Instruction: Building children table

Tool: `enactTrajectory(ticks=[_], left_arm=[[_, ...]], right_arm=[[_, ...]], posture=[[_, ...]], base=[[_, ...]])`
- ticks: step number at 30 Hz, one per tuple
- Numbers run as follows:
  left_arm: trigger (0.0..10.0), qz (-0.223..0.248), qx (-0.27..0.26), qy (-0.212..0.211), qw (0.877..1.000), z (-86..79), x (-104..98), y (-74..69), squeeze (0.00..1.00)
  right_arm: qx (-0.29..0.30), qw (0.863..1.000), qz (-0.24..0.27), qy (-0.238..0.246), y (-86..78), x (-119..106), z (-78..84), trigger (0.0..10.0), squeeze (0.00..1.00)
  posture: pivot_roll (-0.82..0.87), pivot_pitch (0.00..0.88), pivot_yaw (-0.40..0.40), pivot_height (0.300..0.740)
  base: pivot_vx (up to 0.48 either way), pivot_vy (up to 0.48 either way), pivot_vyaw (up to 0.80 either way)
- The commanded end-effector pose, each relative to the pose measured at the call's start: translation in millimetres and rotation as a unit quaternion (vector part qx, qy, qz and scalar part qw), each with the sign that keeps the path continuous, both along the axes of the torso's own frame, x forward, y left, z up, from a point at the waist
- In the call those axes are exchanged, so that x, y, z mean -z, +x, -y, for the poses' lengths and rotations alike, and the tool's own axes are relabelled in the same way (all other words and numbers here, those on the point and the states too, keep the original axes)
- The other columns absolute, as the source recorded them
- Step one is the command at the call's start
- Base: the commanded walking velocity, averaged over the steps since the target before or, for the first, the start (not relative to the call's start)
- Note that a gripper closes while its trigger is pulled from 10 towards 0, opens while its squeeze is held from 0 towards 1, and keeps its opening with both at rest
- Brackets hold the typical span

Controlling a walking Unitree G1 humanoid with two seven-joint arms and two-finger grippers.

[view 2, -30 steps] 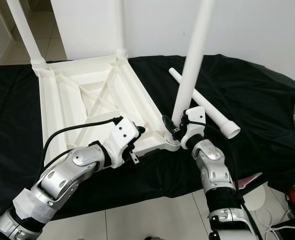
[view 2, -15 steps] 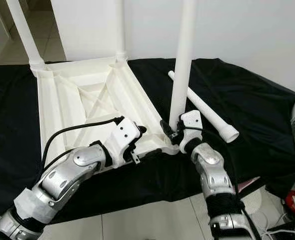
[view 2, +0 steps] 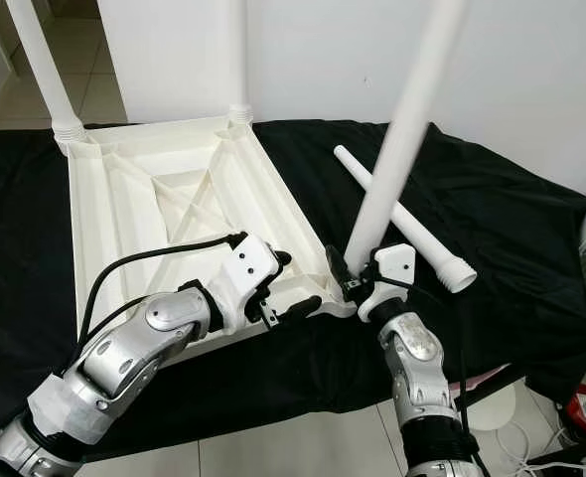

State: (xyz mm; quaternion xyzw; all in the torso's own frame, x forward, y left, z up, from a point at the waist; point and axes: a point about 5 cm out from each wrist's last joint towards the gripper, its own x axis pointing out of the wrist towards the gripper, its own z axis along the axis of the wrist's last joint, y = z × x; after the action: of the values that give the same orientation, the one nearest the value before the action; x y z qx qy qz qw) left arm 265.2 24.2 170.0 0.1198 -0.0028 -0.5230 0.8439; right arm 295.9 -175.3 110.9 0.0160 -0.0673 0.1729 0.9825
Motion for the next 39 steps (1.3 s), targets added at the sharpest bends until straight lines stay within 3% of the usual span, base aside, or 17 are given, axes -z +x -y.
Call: enactTrajectory(ticks=[1,8,15,20,26,39], left_arm=[[10.0,0.002,0.047,0.008,0.999,3.6,-1.5,-7.7,0.00],[10.0,0.001,0.045,0.007,0.999,3.0,-1.6,-7.8,0.00],[10.0,0.001,0.047,0.008,0.999,3.5,-1.7,-7.7,0.00],[10.0,0.001,0.046,0.007,0.999,3.9,-2.0,-7.1,0.00],[10.0,0.003,0.045,0.007,0.999,5.0,-2.5,-6.7,0.00],[10.0,0.006,0.040,0.006,0.999,5.2,-3.3,-5.8,0.00]], right_arm=[[0.024,0.989,-0.145,0.012,-30.7,67.6,3.0,10.0,0.00],[0.019,0.993,-0.118,0.003,-35.6,65.4,-1.8,10.0,0.00],[0.024,0.991,-0.132,0.018,-35.0,68.5,-7.9,10.0,0.00],[0.039,0.990,-0.132,0.029,-27.9,64.1,-8.1,10.0,0.00],[0.053,0.989,-0.137,0.008,-14.7,58.4,-12.4,10.0,0.00],[0.058,0.991,-0.119,0.001,-5.1,45.5,-14.6,10.0,0.00]], posture=[[0.04,0.082,-0.005,0.740],[0.04,0.086,-0.005,0.740],[0.04,0.086,-0.003,0.740],[0.04,0.090,-0.006,0.740],[0.04,0.092,-0.010,0.740],[0.05,0.093,-0.015,0.740]], base=[[0.000,0.000,0.00],[0.000,0.000,0.00],[0.000,0.000,0.00],[0.000,0.000,0.00],[0.000,0.000,0.00],[0.000,0.000,0.00]])
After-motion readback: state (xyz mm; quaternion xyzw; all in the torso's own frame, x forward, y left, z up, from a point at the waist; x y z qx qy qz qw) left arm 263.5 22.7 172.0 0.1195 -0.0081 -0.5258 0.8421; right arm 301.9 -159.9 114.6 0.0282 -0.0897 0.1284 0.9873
